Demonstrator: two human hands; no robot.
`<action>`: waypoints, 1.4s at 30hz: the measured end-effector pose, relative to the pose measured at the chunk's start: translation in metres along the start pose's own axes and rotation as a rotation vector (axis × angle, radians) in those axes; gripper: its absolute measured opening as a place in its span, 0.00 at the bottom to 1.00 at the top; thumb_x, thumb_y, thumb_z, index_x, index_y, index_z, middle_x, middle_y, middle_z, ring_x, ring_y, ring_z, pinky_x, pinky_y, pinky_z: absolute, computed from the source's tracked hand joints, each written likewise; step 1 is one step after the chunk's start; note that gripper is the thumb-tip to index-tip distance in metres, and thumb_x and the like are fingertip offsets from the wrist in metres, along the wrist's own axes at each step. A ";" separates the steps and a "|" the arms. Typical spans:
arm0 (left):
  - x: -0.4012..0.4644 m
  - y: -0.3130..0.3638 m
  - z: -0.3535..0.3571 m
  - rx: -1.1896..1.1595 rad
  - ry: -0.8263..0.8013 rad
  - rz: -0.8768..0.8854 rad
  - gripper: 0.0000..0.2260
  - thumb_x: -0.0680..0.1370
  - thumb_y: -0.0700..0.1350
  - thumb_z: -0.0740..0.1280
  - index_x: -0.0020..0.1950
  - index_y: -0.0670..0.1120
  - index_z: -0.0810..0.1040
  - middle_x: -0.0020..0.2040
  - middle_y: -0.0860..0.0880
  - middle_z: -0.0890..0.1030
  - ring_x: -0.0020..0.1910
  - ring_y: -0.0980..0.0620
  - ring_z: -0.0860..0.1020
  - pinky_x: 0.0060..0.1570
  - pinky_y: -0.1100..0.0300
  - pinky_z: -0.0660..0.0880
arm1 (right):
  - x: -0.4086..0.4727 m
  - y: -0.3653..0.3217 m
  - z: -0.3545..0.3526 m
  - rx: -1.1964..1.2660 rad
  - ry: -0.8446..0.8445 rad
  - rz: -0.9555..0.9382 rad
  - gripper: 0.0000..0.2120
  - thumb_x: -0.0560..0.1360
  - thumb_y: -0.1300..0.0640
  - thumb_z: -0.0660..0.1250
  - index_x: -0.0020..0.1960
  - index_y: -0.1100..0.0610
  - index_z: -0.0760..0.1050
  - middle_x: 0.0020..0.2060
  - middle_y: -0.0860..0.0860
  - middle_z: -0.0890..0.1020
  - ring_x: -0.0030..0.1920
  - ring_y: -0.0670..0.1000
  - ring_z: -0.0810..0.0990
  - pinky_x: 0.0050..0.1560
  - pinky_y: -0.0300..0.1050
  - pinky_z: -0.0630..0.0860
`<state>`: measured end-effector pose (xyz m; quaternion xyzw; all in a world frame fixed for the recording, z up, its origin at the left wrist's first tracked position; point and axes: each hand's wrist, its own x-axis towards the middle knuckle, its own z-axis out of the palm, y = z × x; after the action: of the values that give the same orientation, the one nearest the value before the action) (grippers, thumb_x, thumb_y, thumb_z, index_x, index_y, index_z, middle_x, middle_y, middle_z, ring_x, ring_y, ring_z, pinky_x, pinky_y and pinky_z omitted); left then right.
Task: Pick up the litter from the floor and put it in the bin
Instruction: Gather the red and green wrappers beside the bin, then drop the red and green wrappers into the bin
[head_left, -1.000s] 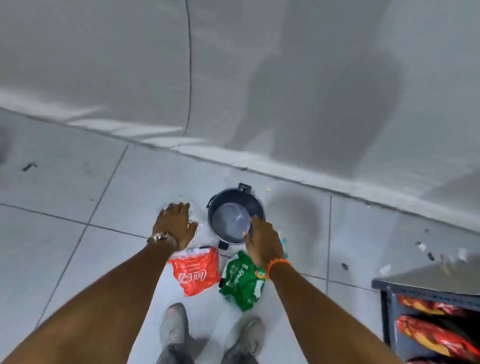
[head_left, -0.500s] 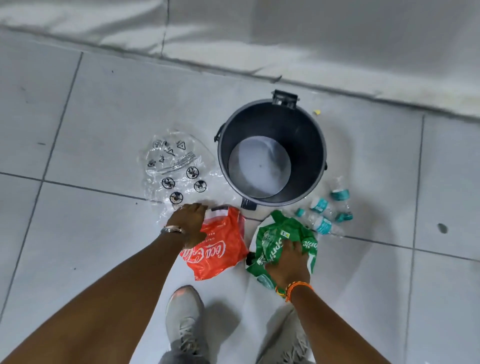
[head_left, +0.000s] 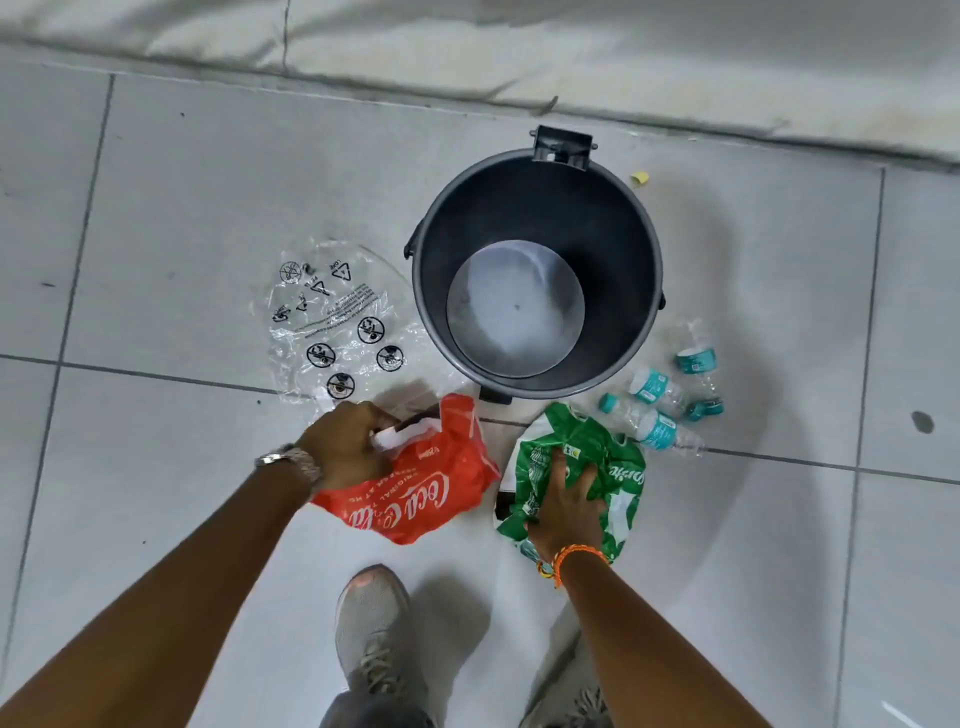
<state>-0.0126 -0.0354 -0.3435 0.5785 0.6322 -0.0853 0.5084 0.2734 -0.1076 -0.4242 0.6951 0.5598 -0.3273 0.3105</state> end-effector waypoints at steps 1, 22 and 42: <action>-0.012 0.005 -0.015 -0.075 -0.053 0.004 0.10 0.68 0.45 0.74 0.40 0.62 0.84 0.43 0.49 0.87 0.40 0.48 0.85 0.42 0.53 0.81 | -0.001 0.001 -0.002 -0.019 0.009 -0.008 0.50 0.74 0.49 0.73 0.82 0.51 0.41 0.78 0.69 0.52 0.73 0.70 0.67 0.69 0.58 0.73; 0.062 0.180 -0.048 0.523 0.772 0.160 0.21 0.77 0.42 0.62 0.70 0.46 0.70 0.70 0.40 0.69 0.64 0.36 0.72 0.55 0.45 0.74 | -0.001 0.009 0.002 -0.031 0.021 -0.040 0.45 0.77 0.66 0.64 0.82 0.51 0.38 0.79 0.71 0.44 0.61 0.68 0.80 0.56 0.54 0.83; 0.042 0.102 -0.060 -0.253 0.834 -0.113 0.20 0.77 0.51 0.69 0.67 0.44 0.75 0.59 0.42 0.80 0.62 0.41 0.75 0.60 0.50 0.70 | -0.170 0.037 -0.176 1.148 0.702 0.131 0.25 0.77 0.69 0.63 0.63 0.42 0.68 0.47 0.47 0.86 0.39 0.47 0.85 0.35 0.35 0.80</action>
<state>0.0459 0.0658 -0.2973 0.4611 0.8195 0.2059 0.2709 0.3016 -0.0714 -0.1808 0.8473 0.3215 -0.3082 -0.2892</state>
